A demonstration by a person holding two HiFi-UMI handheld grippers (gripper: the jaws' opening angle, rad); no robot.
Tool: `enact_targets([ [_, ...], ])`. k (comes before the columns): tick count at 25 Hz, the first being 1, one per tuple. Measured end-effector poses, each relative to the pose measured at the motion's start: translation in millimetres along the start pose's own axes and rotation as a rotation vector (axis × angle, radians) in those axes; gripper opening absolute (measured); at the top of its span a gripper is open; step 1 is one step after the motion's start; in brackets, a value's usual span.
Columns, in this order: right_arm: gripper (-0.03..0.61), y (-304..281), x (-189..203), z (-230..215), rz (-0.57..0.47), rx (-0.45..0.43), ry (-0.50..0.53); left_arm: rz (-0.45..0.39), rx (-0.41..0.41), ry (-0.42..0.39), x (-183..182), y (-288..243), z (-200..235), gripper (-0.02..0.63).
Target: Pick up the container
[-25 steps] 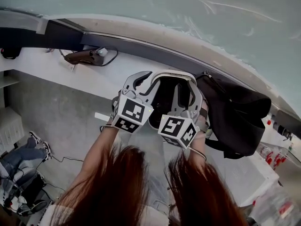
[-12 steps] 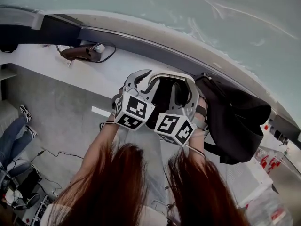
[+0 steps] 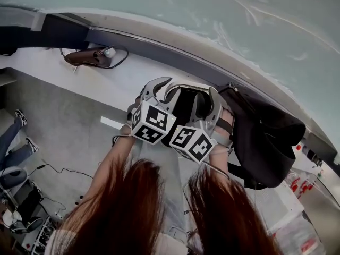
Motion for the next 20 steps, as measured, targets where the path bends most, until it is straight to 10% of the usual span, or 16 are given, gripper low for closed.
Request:
enact_targets([
  [20,0.163,-35,9,-1,0.072,0.051,0.106,0.008,-0.029,-0.006,4,-9,0,0.097],
])
Point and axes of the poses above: the fingertips, and each gripper's own axes: y backward along the fingers, z to its left, x out of its underside, the point moved 4 cm from there along y, backward along the fingers, and after that the axes turned 8 degrees about z, right-handed, at the moved point
